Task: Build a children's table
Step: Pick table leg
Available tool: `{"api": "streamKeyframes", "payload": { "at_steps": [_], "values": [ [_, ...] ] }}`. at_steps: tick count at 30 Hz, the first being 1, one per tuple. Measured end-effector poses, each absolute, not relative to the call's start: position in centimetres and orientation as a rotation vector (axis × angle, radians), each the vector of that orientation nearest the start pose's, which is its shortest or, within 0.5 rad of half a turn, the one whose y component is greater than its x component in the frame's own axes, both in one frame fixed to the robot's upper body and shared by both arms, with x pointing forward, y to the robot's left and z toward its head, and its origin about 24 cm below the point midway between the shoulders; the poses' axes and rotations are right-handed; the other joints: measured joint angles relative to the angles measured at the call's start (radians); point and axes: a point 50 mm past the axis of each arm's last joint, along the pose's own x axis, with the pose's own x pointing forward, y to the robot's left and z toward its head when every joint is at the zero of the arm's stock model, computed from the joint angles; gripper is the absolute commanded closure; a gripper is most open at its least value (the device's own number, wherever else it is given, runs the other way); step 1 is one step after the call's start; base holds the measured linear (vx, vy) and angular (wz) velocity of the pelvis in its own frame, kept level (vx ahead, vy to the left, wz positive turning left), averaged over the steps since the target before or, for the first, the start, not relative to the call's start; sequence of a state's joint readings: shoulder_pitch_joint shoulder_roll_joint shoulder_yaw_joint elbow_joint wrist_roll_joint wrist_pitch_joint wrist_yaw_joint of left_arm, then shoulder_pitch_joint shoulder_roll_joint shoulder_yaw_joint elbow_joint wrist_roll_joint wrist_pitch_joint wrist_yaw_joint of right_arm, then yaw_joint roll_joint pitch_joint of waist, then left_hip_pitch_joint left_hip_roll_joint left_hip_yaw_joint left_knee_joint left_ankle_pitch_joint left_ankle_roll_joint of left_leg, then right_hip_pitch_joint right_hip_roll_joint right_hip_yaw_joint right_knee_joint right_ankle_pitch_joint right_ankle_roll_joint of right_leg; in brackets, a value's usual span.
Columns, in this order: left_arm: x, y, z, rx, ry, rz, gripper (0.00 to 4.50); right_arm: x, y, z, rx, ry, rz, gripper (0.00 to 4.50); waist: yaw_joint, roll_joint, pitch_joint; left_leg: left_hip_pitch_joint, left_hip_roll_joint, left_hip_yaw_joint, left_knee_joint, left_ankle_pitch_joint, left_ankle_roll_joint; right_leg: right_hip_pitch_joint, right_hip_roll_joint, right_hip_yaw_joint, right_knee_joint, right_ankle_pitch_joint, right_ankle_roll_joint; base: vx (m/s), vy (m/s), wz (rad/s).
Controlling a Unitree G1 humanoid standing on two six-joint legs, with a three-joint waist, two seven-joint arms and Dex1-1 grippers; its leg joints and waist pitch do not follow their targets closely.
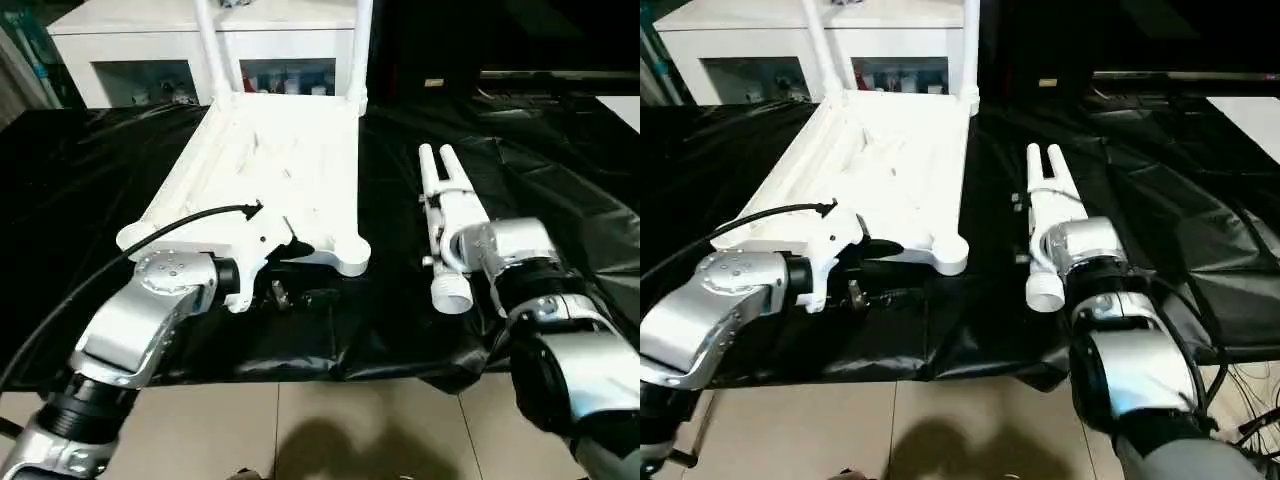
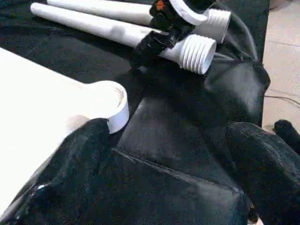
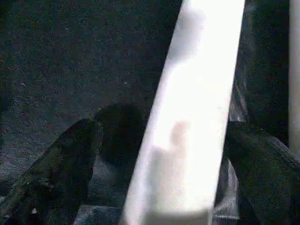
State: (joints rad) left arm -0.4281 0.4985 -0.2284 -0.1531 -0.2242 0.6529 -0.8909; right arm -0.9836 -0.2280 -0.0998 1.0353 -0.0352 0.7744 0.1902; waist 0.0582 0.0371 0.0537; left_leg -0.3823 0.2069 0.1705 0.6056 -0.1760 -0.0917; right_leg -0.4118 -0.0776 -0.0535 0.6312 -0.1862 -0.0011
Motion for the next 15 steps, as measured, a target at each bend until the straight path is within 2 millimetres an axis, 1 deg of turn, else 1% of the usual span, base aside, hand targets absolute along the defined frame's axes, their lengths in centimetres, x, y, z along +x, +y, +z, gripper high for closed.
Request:
{"api": "streamKeyframes", "payload": {
  "at_steps": [7, 8, 9, 10, 11, 13, 15],
  "values": [
    [28.43, 13.05, 11.78, 0.302, 0.334, -1.084, 0.00, 38.20, -17.08, 7.21, -0.091, 0.829, 0.093, 0.08, 0.000, 0.000, 0.000, -0.001, 0.000, 0.000, 0.000, 0.001, -0.001, -0.002, 0.000, 0.000, 0.001, 0.001, -0.001, 0.000, 0.000, 0.00],
    [28.43, 13.06, 11.77, 0.302, 0.336, -1.084, 0.00, 38.30, -17.06, 7.35, -0.094, 0.820, 0.090, 0.23, 0.000, 0.000, 0.000, -0.001, 0.000, 0.000, 0.000, 0.001, -0.001, -0.002, 0.000, 0.000, 0.001, 0.001, -0.001, 0.000, 0.000, 0.00],
    [28.42, 13.06, 11.78, 0.302, 0.336, -1.084, 0.00, 38.34, -17.06, 7.35, -0.097, 0.818, 0.087, 0.23, 0.000, 0.000, 0.000, -0.001, 0.000, 0.000, 0.000, 0.001, -0.001, -0.002, 0.000, 0.000, 0.001, 0.001, -0.001, 0.000, 0.000, 0.00],
    [28.41, 13.07, 11.81, 0.303, 0.337, -1.083, 0.00, 38.33, -17.07, 7.26, -0.097, 0.820, 0.086, 0.45, 0.000, 0.000, 0.000, -0.001, 0.000, 0.000, 0.000, 0.001, -0.001, -0.002, 0.000, 0.000, 0.001, 0.001, -0.001, 0.000, 0.000, 0.00],
    [28.38, 13.07, 11.86, 0.305, 0.337, -1.083, 0.00, 38.24, -17.09, 7.03, -0.096, 0.831, 0.086, 0.45, 0.000, 0.000, 0.000, -0.001, 0.000, 0.000, 0.000, 0.001, -0.001, -0.002, 0.000, 0.000, 0.001, 0.001, -0.001, 0.000, 0.000, 0.00],
    [28.38, 13.14, 11.88, 0.308, 0.339, -1.081, 0.00, 38.14, -17.09, 6.75, -0.095, 0.841, 0.085, 0.69, 0.000, 0.000, 0.000, -0.002, 0.000, 0.000, 0.000, 0.001, -0.001, -0.002, 0.000, 0.000, 0.001, 0.001, -0.001, 0.000, 0.000, 0.00],
    [28.38, 13.24, 11.90, 0.312, 0.342, -1.079, 0.00, 38.19, -17.07, 6.74, -0.096, 0.840, 0.083, 0.69, 0.000, 0.000, 0.000, -0.002, 0.000, 0.000, 0.001, 0.001, -0.001, -0.002, 0.000, 0.000, 0.001, 0.001, -0.001, 0.000, 0.000, 0.00]
  ]
}}
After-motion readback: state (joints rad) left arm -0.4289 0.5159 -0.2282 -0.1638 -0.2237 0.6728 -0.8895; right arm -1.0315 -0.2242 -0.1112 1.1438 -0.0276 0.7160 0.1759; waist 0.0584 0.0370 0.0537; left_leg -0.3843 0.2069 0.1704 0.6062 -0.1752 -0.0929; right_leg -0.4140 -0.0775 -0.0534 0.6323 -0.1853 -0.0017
